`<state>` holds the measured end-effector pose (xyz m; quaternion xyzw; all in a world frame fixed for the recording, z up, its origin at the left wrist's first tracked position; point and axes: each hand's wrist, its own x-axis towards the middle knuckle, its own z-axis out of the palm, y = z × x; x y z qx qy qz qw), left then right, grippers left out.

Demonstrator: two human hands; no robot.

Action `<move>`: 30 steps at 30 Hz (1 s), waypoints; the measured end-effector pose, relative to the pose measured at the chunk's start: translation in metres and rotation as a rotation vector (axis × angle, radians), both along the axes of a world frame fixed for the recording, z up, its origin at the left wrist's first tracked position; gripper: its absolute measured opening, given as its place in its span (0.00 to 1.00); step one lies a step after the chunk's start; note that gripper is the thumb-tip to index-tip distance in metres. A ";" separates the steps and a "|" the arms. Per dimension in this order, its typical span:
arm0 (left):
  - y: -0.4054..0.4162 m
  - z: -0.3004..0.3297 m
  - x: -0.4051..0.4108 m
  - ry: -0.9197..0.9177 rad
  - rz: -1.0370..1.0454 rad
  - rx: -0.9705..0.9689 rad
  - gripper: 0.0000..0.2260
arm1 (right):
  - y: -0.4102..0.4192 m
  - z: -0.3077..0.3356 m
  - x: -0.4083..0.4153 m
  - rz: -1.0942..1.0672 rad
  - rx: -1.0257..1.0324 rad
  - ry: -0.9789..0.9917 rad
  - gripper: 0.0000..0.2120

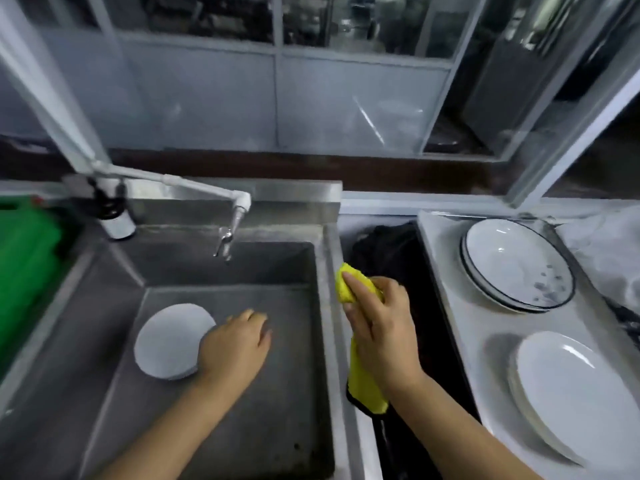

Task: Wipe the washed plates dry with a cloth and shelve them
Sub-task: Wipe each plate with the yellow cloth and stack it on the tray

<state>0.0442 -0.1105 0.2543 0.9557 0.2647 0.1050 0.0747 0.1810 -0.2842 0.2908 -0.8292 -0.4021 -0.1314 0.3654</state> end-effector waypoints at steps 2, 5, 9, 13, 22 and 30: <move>0.043 -0.022 -0.029 0.144 0.143 -0.108 0.07 | 0.046 -0.015 -0.019 0.072 -0.028 0.018 0.17; 0.101 -0.064 -0.062 0.204 0.328 -0.269 0.11 | 0.108 -0.046 -0.042 0.167 -0.094 0.077 0.18; 0.165 -0.117 -0.096 0.194 0.485 -0.456 0.12 | 0.173 -0.094 -0.065 0.188 -0.169 0.119 0.18; 0.216 -0.175 -0.119 0.300 0.597 -0.555 0.10 | 0.218 -0.141 -0.075 0.188 -0.221 0.131 0.18; 0.263 -0.265 -0.130 0.300 0.877 -0.855 0.16 | 0.268 -0.213 -0.074 0.121 -0.331 0.232 0.21; 0.270 -0.288 -0.123 0.173 1.001 -0.990 0.16 | 0.272 -0.230 -0.073 0.087 -0.340 0.258 0.21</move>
